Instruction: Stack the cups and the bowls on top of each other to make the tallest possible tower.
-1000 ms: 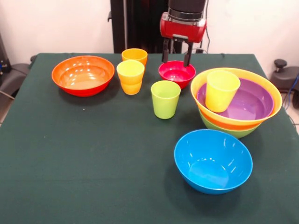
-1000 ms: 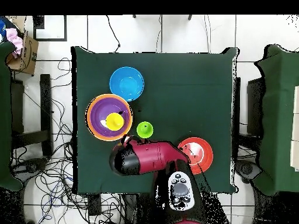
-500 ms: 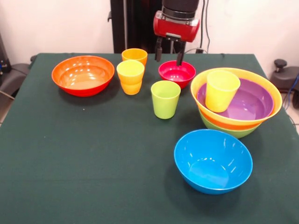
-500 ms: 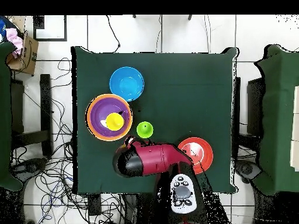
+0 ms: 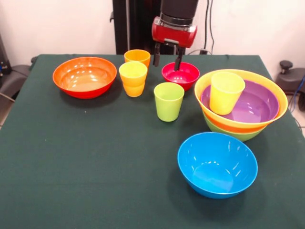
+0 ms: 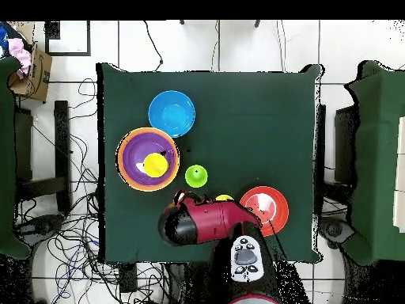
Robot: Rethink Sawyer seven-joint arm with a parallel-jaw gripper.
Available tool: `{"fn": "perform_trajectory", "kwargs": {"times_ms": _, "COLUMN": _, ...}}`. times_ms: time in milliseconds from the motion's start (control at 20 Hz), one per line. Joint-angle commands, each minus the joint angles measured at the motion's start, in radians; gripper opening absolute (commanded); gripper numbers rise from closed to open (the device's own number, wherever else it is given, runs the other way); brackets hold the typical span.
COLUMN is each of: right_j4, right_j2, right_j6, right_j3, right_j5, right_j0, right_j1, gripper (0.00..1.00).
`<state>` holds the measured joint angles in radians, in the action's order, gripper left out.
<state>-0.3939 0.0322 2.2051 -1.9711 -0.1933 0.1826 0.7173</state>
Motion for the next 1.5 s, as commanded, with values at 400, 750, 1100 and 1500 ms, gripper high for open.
{"fn": "perform_trajectory", "kwargs": {"times_ms": 400, "right_j4": -0.059, "right_j2": 0.025, "right_j6": 0.080, "right_j3": -0.037, "right_j5": 0.140, "right_j0": -0.055, "right_j1": -0.152, "gripper": 1.00}}
{"fn": "perform_trajectory", "kwargs": {"times_ms": 750, "right_j4": -0.047, "right_j2": 0.037, "right_j6": 0.079, "right_j3": -0.021, "right_j5": 0.170, "right_j0": -0.070, "right_j1": -0.189, "gripper": 1.00}}
{"fn": "perform_trajectory", "kwargs": {"times_ms": 1100, "right_j4": -0.034, "right_j2": 0.054, "right_j6": 0.091, "right_j3": -0.002, "right_j5": 0.211, "right_j0": -0.092, "right_j1": -0.230, "gripper": 1.00}}
{"fn": "perform_trajectory", "kwargs": {"times_ms": 1500, "right_j4": -0.024, "right_j2": 0.065, "right_j6": 0.092, "right_j3": 0.014, "right_j5": 0.247, "right_j0": -0.102, "right_j1": -0.266, "gripper": 1.00}}
